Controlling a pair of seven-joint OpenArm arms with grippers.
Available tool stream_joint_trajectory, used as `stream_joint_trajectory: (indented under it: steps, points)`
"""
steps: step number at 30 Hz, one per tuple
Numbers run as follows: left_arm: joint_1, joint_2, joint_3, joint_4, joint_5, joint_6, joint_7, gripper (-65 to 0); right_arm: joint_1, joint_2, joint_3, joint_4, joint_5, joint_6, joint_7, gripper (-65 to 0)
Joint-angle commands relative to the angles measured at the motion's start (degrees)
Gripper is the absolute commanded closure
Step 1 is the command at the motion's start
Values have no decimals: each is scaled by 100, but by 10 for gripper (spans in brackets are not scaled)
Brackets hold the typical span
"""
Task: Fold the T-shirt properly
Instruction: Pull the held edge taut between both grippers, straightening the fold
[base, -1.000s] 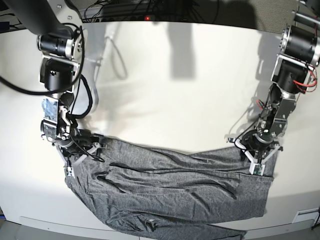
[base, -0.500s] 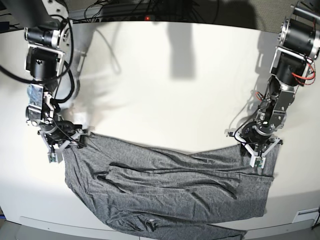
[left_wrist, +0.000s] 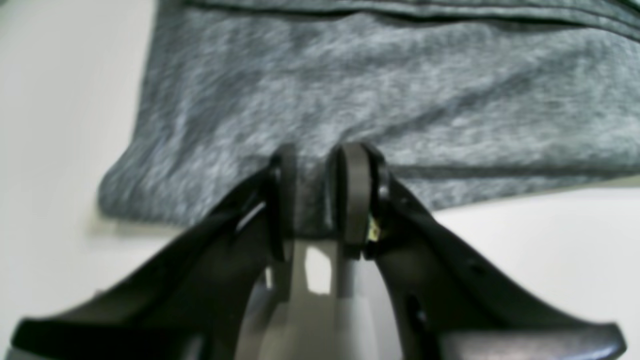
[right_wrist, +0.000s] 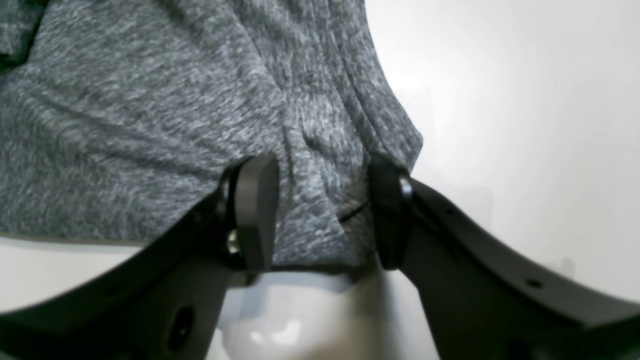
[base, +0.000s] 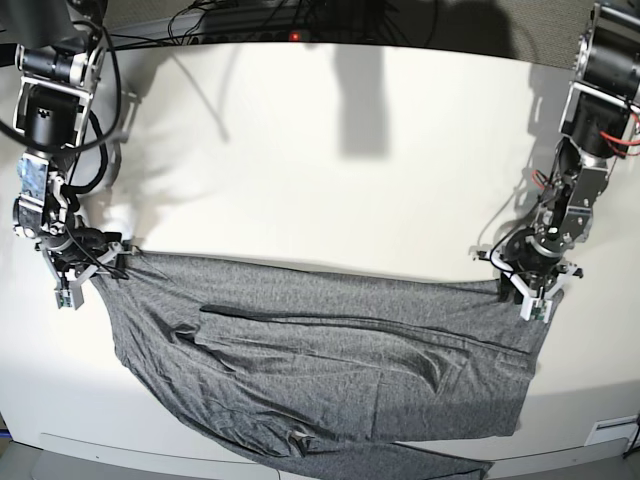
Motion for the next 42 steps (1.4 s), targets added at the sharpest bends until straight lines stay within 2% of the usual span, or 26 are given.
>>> stream_joint_trajectory:
  steps: [1, 7, 13, 18, 22, 24, 26, 28, 34, 37, 42]
  points:
    - [85, -142, -11, -15, 105, 142, 363, -147, 81, 116, 9, 68, 2, -2, -59, -299]
    - [702, -306, -11, 560, 105, 140, 516, -147, -153, 131, 9, 234, 234, 101, -398, -299]
    - [1255, -664, -11, 1537, 107, 146, 549, -147, -721, 133, 9, 1040, 306, 96, -448, -299]
    - [1314, -798, -17, 2197, 107, 164, 946, -147, -809, 133, 9, 1294, 310, 90, -682, -299]
    - [1217, -804, -17, 2535, 184, 170, 708, -147, -807, 131, 11, 1294, 621, 90, -678, -299]
    - [1069, -765, -17, 2638, 437, 212, 588, -146, -802, 129, 9, 1294, 761, 90, -673, -299]
    - [844, -669, -17, 2583, 678, 619, 562, -146, -796, 122, 9, 1294, 785, 90, -675, -299]
    - [584, -544, -17, 2437, 708, 837, 557, -146, -793, 105, 9, 1294, 782, 90, -675, -299]
    - [-125, 81, -15, 1604, 708, 780, 623, -146, -793, 48, 9, 1294, 780, 90, -671, -299]
    - [-284, 356, -15, 1019, 708, 490, 619, -146, -793, 7, 9, 1294, 780, 92, -658, -299]
    - [-79, 444, -15, 562, 708, 466, 614, -146, -828, 0, 9, 1294, 743, 94, -776, -299]
